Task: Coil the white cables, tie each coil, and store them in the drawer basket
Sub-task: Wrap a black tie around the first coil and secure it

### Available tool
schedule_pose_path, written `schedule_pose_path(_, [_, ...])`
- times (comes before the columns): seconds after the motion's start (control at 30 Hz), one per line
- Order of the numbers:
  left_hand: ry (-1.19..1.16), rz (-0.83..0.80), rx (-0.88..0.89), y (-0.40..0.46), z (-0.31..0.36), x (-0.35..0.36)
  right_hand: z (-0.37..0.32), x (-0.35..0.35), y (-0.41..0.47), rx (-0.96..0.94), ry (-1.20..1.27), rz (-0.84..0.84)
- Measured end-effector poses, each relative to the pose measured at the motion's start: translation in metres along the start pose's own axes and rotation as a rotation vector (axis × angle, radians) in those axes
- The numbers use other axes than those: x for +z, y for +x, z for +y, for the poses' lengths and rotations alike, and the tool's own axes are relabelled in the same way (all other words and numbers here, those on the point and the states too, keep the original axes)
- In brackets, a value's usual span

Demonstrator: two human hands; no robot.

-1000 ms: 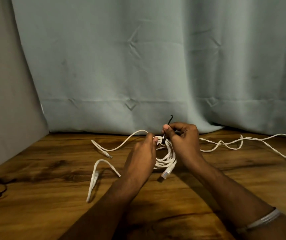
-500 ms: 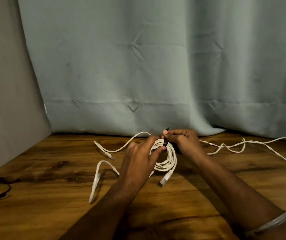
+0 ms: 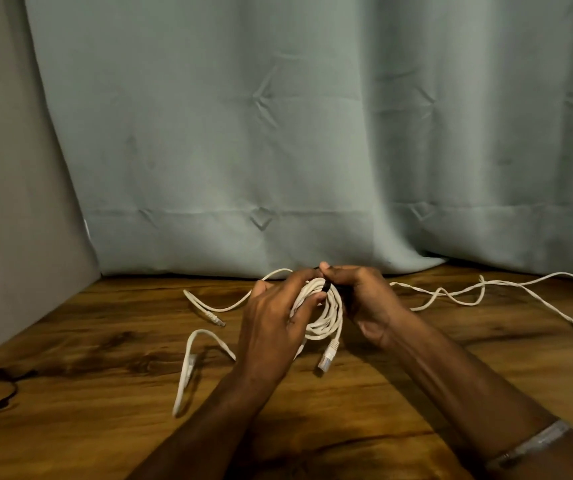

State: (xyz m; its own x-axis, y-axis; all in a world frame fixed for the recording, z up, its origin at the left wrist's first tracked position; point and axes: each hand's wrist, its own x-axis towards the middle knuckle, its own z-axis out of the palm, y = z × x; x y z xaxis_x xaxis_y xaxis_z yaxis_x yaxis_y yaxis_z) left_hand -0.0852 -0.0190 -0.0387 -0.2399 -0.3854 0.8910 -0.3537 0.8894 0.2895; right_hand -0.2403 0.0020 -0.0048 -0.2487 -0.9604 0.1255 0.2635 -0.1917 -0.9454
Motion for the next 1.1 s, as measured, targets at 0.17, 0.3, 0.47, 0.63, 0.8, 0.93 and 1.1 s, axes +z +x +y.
schedule_pose_path(0.17, [-0.060, -0.007, 0.009, -0.002, -0.001, -0.001, 0.000, -0.002, -0.003, 0.023, 0.050, -0.071])
schedule_pose_path(0.3, [-0.006, 0.068, 0.044, -0.002, -0.002, -0.001, -0.001, 0.000, -0.004, 0.043, 0.069, -0.102])
schedule_pose_path(0.47, [0.028, 0.067, 0.077, -0.003, 0.000, -0.004, -0.002, -0.002, -0.009, 0.216, 0.119, -0.224])
schedule_pose_path(0.63, [-0.063, 0.022, 0.067, -0.003, 0.003, 0.000, -0.001, -0.004, -0.012, 0.363, 0.134, -0.270])
schedule_pose_path(0.8, [-0.133, -0.052, -0.053, -0.006, 0.002, 0.006, -0.001, -0.003, -0.013, 0.353, 0.073, -0.276])
schedule_pose_path(0.93, [-0.109, -0.089, -0.061, -0.005, -0.002, 0.008, 0.000, 0.000, -0.014, 0.351, 0.065, -0.282])
schedule_pose_path(1.1, [-0.071, -0.049, -0.065, -0.004, 0.001, 0.007, 0.002, 0.003, -0.013, 0.304, 0.060, -0.266])
